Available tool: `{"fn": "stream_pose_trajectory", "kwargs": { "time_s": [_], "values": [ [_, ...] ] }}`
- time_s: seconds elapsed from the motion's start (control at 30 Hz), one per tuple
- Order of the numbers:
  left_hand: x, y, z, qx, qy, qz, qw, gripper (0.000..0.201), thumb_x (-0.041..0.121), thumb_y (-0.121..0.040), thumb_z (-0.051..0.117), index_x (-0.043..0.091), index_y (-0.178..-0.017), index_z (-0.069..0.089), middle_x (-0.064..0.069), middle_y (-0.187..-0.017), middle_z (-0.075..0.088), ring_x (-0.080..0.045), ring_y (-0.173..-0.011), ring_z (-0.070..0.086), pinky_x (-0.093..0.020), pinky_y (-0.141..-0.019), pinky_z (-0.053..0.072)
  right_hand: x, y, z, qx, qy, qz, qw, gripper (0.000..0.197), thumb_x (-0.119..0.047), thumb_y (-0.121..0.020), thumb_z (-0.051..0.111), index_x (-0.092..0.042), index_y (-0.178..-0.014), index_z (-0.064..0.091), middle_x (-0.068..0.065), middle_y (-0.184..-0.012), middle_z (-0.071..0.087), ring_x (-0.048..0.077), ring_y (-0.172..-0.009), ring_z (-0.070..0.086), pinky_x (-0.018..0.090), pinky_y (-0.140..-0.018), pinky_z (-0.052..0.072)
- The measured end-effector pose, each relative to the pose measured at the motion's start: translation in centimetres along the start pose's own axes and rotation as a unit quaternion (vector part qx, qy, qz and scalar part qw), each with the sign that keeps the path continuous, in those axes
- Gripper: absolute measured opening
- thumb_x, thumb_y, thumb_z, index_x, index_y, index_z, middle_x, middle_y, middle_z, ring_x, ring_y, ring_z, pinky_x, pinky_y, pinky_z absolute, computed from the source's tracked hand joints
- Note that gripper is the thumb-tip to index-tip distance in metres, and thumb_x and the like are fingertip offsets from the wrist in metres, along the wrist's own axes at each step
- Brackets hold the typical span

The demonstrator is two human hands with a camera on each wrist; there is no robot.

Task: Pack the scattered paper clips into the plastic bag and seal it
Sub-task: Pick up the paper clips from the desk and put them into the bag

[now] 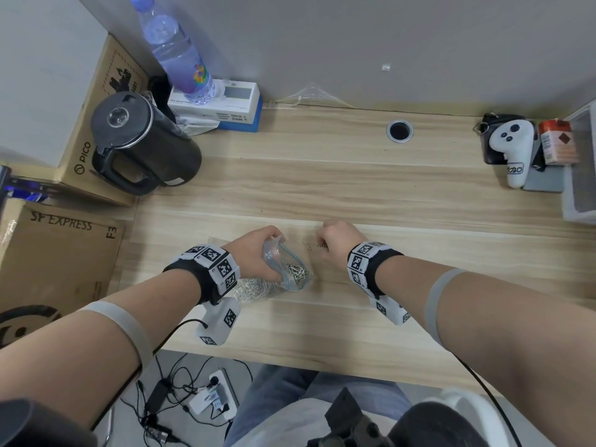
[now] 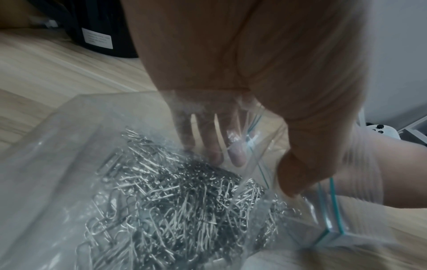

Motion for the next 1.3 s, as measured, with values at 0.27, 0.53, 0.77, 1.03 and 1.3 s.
{"fn": "stream_pose_trajectory", "kwargs": {
  "time_s": [0.27, 0.53, 0.77, 1.03, 1.3],
  "values": [
    [0.4, 0.3, 0.3, -0.001, -0.007, 0.000, 1.000, 0.075, 0.040, -0.050, 0.085, 0.033, -0.116, 0.050, 0.006, -0.107, 0.059, -0.015, -0.085, 0.064, -0.037, -0.075, 0.058, 0.8, 0.1, -0.7, -0.005, -0.030, 0.025, 0.999, 0.016, -0.008, -0.079, 0.057, -0.015, -0.090, 0.067, 0.004, -0.098, 0.065, 0.025, -0.091, 0.061, 0.032, -0.079, 0.053],
    [1.1, 0.5, 0.3, -0.003, 0.007, 0.009, 1.000, 0.075, 0.025, -0.055, 0.093, 0.026, -0.117, 0.051, 0.001, -0.102, 0.066, -0.017, -0.085, 0.068, -0.032, -0.072, 0.059, -3.8, 0.5, -2.2, -0.040, -0.215, -0.006, 0.976, 0.015, -0.007, -0.067, 0.071, -0.020, -0.074, 0.074, -0.008, -0.073, 0.069, 0.010, -0.069, 0.065, 0.024, -0.069, 0.056],
    [1.7, 0.6, 0.5, -0.013, 0.012, 0.021, 1.000, 0.074, 0.015, -0.059, 0.096, 0.015, -0.119, 0.052, -0.003, -0.102, 0.068, -0.015, -0.084, 0.067, -0.017, -0.066, 0.054, -6.3, 1.1, -0.1, -0.051, -0.303, 0.002, 0.952, 0.019, -0.023, -0.068, 0.083, -0.035, -0.064, 0.070, -0.011, -0.082, 0.071, 0.014, -0.085, 0.070, 0.035, -0.086, 0.058],
    [0.6, 1.0, 0.3, 0.006, -0.015, 0.013, 1.000, 0.079, 0.031, -0.053, 0.094, 0.031, -0.119, 0.050, 0.004, -0.108, 0.061, -0.017, -0.091, 0.065, -0.036, -0.077, 0.059, 1.7, 1.8, -4.3, 0.033, -0.113, 0.086, 0.989, 0.021, -0.020, -0.082, 0.062, -0.020, -0.102, 0.068, -0.002, -0.096, 0.070, 0.020, -0.091, 0.067, 0.032, -0.082, 0.055],
    [0.2, 1.3, 0.5, 0.006, -0.010, 0.008, 1.000, 0.075, 0.024, -0.057, 0.091, 0.030, -0.119, 0.050, 0.005, -0.103, 0.060, -0.016, -0.083, 0.063, -0.031, -0.071, 0.057, 2.6, 2.5, -1.4, -0.025, -0.007, 0.045, 0.999, 0.048, -0.018, -0.078, 0.073, -0.013, -0.124, 0.060, 0.007, -0.119, 0.054, 0.026, -0.106, 0.056, 0.033, -0.091, 0.048]
  ]
}}
Point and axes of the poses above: each hand's wrist, its own y-axis away from the middle knuckle, its own z-axis out of the palm, x = y × z, the point moved 10 cm from there along -y, towards the middle knuckle
